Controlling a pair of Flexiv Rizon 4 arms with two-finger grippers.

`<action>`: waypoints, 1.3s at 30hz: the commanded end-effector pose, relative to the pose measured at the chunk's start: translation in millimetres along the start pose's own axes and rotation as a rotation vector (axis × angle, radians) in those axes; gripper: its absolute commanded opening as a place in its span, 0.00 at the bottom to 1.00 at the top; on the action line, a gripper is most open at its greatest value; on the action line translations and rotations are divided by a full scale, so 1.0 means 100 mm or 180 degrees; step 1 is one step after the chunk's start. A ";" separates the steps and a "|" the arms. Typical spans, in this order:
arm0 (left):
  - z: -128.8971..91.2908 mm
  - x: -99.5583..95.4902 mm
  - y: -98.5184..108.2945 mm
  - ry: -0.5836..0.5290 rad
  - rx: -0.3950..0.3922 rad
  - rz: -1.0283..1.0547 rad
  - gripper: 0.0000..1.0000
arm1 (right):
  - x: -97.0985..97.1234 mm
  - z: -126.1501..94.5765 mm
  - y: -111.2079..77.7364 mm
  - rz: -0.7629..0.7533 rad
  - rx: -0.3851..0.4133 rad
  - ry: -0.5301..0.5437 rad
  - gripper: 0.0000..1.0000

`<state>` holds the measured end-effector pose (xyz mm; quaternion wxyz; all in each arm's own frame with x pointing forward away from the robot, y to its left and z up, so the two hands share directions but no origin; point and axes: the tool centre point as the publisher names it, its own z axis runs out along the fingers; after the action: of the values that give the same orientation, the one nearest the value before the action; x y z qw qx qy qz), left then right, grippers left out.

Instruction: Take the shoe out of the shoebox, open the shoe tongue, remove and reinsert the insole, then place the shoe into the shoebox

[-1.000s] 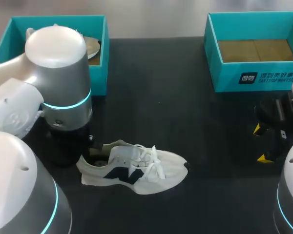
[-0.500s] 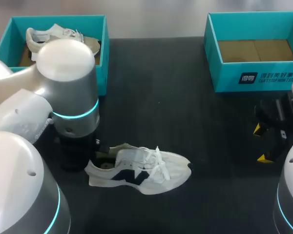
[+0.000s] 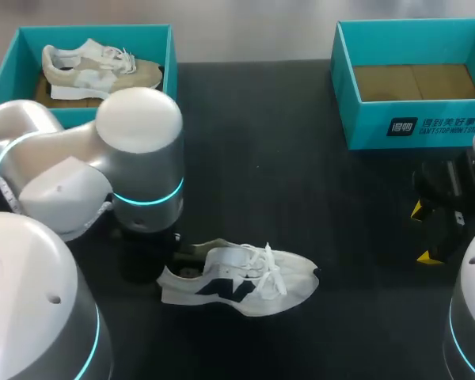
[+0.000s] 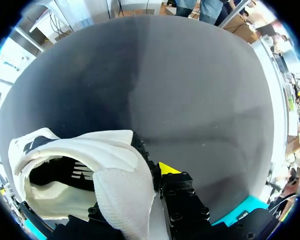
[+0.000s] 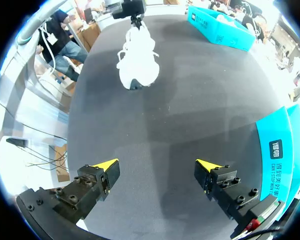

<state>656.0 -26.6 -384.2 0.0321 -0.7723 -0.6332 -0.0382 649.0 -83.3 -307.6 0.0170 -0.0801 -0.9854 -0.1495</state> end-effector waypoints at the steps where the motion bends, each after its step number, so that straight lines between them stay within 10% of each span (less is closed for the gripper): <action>1: 0.03 -0.05 0.07 0.0029 0.0033 0.0015 0.00 | 0.01 0.01 0.00 0.0000 0.0004 -0.0008 1.00; 26: 0.14 -0.13 0.11 0.0170 0.0113 0.0031 0.00 | 0.01 0.01 0.00 0.0000 0.0004 -0.0008 1.00; 28: 0.15 -0.13 0.11 0.0163 0.0117 0.0027 0.39 | 0.01 0.01 0.00 0.0000 0.0004 -0.0008 1.00; 30: 0.13 -0.12 0.10 0.0148 0.0118 0.0027 1.00 | 0.01 0.01 0.00 0.0000 0.0004 -0.0008 1.00; 39: -0.20 0.01 0.00 -0.0080 0.0001 -0.0015 1.00 | 0.01 0.01 0.00 0.0000 0.0004 -0.0008 1.00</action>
<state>664.2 -44.5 -385.1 0.0428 -0.7694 -0.6365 -0.0337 649.1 -83.4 -307.6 0.0170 -0.0802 -0.9854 -0.1495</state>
